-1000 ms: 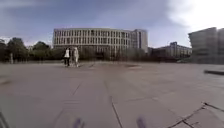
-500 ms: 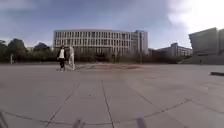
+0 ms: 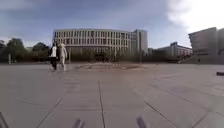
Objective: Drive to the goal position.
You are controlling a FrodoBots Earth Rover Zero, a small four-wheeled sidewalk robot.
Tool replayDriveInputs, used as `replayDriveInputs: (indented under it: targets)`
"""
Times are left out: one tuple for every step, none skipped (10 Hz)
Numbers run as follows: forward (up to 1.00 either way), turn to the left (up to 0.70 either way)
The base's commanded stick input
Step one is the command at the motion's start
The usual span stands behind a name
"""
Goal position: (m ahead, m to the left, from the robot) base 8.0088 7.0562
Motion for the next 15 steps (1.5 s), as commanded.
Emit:
replayDriveInputs:
  targets:
    - [1.0, 0.0]
    - [1.0, 0.0]
    - [1.0, 0.0]
    - [1.0, 0.0]
    - [1.0, 0.0]
    - [1.0, 0.0]
    - [1.0, 0.0]
    - [1.0, 0.27]
    - [1.0, 0.27]
    - [1.0, 0.27]
    - [1.0, 0.27]
    - [1.0, 0.27]
    - [1.0, 0.27]
    - [1.0, 0.27]
    - [1.0, 0.27]
